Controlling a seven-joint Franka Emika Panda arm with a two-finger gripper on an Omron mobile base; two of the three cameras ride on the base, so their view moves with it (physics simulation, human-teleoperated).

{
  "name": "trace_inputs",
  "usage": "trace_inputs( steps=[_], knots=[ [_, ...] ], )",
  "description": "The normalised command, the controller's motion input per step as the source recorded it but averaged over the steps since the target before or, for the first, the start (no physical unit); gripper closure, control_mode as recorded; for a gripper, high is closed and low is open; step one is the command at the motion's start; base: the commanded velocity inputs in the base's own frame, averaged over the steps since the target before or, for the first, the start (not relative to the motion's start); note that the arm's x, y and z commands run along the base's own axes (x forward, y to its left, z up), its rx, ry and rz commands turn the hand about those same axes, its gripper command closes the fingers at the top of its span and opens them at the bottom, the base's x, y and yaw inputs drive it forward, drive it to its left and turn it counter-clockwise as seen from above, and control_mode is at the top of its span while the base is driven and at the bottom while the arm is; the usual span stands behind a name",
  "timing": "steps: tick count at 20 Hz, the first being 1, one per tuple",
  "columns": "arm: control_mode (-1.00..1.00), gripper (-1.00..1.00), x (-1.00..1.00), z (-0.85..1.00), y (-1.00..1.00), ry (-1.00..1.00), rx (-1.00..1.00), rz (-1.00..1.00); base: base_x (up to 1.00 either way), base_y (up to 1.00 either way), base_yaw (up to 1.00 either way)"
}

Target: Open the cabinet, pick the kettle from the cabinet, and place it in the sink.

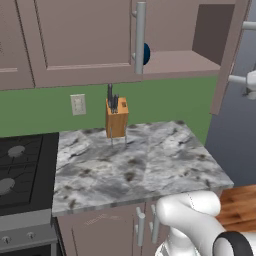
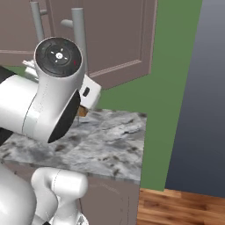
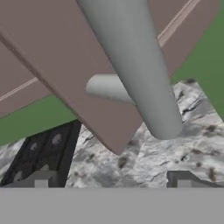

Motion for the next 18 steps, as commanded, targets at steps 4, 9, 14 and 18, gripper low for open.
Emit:
trace_inputs(
  steps=[4,9,14,18],
  knots=[
    [-1.00,-1.00,-0.13,0.00,0.46,0.21,0.11,-0.03,0.00,0.00,0.00],
    [-1.00,-1.00,-0.02,-0.02,0.57,0.15,0.08,-0.09,0.00,0.00,0.00],
    [-1.00,-1.00,0.18,-0.12,0.49,0.09,0.14,-0.23,0.00,0.00,0.00],
    [-1.00,-1.00,0.38,-0.21,0.35,0.05,0.26,-0.30,0.00,0.00,0.00]
  ],
)
